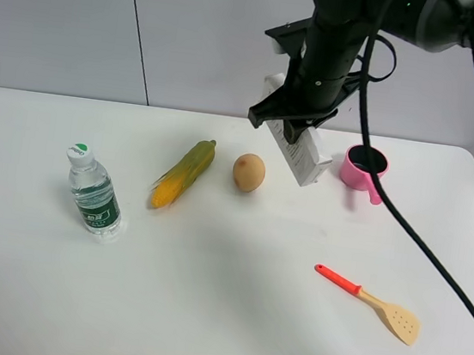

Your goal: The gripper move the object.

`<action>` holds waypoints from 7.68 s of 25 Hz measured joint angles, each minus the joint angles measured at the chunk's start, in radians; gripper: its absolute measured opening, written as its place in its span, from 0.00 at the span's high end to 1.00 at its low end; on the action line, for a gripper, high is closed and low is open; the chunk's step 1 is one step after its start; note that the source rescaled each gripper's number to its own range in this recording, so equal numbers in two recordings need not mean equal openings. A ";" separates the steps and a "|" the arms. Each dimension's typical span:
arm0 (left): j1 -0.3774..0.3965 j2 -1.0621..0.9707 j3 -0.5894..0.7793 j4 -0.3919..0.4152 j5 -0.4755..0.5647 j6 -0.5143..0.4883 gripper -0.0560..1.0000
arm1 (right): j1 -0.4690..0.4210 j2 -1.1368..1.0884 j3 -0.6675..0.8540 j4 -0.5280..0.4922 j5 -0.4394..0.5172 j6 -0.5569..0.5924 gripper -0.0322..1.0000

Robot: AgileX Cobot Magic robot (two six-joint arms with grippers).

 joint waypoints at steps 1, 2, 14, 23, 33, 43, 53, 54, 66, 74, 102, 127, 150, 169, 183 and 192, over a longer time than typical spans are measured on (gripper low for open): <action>0.000 0.000 0.000 0.000 0.000 0.000 0.00 | -0.016 -0.007 0.000 0.000 0.000 0.000 0.97; 0.000 0.000 0.000 0.000 0.000 0.000 0.00 | -0.029 -0.014 0.000 0.000 0.000 0.000 0.97; 0.000 0.000 0.000 -0.001 0.000 0.000 0.00 | -0.239 -0.065 0.000 -0.023 0.001 -0.011 0.97; 0.000 0.000 0.000 -0.001 0.000 0.000 0.00 | -0.413 -0.079 0.112 -0.045 0.000 -0.011 0.97; 0.000 0.000 0.000 -0.001 0.000 0.000 0.00 | -0.627 -0.100 0.160 -0.018 -0.001 -0.011 0.97; 0.000 0.000 0.000 -0.001 0.000 0.000 0.00 | -0.663 0.019 0.160 0.001 -0.037 -0.011 0.97; 0.000 0.000 0.000 -0.001 0.000 0.000 0.00 | -0.670 0.168 0.160 0.014 -0.173 -0.011 0.97; 0.000 0.000 0.000 -0.001 0.000 0.000 0.00 | -0.673 0.178 0.160 0.016 -0.182 -0.011 0.97; 0.000 0.000 0.000 -0.001 0.000 0.000 0.00 | -0.712 0.224 0.160 0.073 -0.330 -0.011 0.97; 0.000 0.000 0.000 -0.001 0.000 0.000 0.00 | -0.712 0.236 0.160 0.080 -0.419 -0.011 0.97; 0.000 0.000 0.000 0.000 0.000 0.000 0.00 | -0.712 0.324 0.159 0.042 -0.557 0.056 0.03; 0.000 0.000 0.000 0.000 0.000 0.000 0.00 | -0.712 0.080 0.159 0.043 -0.360 0.000 0.01; 0.000 0.000 0.000 0.000 0.000 0.000 0.00 | -0.712 -0.552 0.159 0.067 -0.012 -0.053 0.01; 0.000 0.000 0.000 0.000 0.000 0.000 0.00 | -0.712 -0.926 0.166 0.103 -0.004 -0.035 0.01; 0.000 0.000 0.000 0.000 0.000 0.000 0.00 | -0.687 -1.442 0.721 0.074 0.000 -0.023 0.01; 0.000 0.000 0.000 -0.001 0.000 0.000 0.00 | -0.643 -1.662 1.017 0.067 -0.066 -0.011 0.01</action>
